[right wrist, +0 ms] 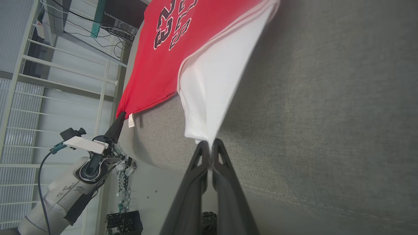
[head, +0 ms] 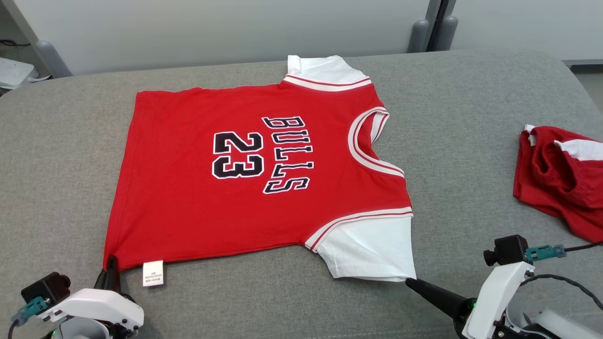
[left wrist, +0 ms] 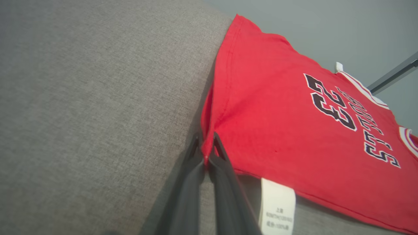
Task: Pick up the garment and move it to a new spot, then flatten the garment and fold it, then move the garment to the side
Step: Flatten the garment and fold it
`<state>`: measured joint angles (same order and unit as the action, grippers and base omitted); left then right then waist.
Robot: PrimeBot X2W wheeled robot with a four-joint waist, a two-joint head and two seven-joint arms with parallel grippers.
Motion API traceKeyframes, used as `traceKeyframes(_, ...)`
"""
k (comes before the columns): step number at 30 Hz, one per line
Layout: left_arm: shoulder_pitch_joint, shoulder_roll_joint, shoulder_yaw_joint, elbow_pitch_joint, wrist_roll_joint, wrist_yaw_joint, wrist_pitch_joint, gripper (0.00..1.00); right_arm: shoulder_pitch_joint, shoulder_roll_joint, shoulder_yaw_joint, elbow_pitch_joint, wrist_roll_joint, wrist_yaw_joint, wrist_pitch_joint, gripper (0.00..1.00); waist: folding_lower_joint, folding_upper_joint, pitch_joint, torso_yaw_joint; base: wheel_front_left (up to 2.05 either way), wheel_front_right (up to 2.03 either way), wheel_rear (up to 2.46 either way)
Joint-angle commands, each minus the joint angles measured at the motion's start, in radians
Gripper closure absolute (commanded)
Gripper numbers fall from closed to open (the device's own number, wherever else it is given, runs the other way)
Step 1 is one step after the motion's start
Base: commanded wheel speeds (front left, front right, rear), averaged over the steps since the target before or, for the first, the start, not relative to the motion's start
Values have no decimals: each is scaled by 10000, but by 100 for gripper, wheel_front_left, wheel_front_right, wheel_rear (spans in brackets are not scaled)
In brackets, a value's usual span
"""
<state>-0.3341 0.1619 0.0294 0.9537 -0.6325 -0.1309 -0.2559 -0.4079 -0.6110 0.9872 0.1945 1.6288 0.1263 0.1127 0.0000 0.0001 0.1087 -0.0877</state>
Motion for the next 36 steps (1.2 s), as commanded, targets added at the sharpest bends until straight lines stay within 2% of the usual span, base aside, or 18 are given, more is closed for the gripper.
traceKeyframes(1, -101, 306, 450, -122, 220, 16, -58, 100, 249, -286, -26, -244, 67, 44, 58, 100, 0, -1, 39, 36, 0, 0, 0)
traceKeyframes(6, -102, 131, 794, -133, 703, 18, -58, 100, 300, -321, -46, -66, -49, 44, 157, 100, 0, -1, 94, 117, 0, 0, 0)
traceKeyframes(7, -96, 80, 816, -97, 788, 16, -58, 93, 292, -313, -30, 45, -116, 44, 156, 100, 0, -1, 95, 131, 0, 0, 0)
traceKeyframes(8, -94, 29, 830, -39, 862, 15, -58, 52, 284, -315, 14, 185, -198, 44, 184, 65, 0, -1, 94, 147, 0, 0, 0)
traceKeyframes(9, -106, -8, 849, -2, 931, 13, -58, 0, 262, -306, 53, 300, -292, 44, 189, 0, 0, -1, 96, 163, 0, 0, 0)
traceKeyframes(13, -154, -51, 955, 56, 1287, 34, -59, 0, 176, -284, -34, 570, -471, 44, -12, 0, 0, -1, 135, 228, 0, 0, 0)
traceKeyframes(17, -126, -57, 1239, -258, 1760, 379, -59, 0, 36, -375, -243, 768, -636, 44, -355, 0, 0, -1, 204, 297, 0, 0, 0)
traceKeyframes(22, -63, -174, 1519, -1082, 2473, 602, -59, 0, -455, -272, -830, 1670, -1537, 44, -2101, 0, 0, -1, 286, 374, 0, 0, 0)
traceKeyframes(23, -63, -174, 1519, -1082, 2473, 602, -59, 0, -455, -272, -830, 1670, -1537, 44, -2101, 0, 0, -1, 286, 374, 0, 0, 0)
traceKeyframes(27, -67, -364, 1687, -1803, 3004, 563, -59, 0, -924, 252, -1031, 2683, -2482, 44, -3312, 0, 0, -1, 367, 422, 0, 0, 0)
traceKeyframes(36, -313, -787, 1606, -2330, 3840, 319, -59, 0, -1754, 1498, -796, 4207, -3773, 44, -3676, 0, 0, -1, 641, 604, 0, 0, 0)
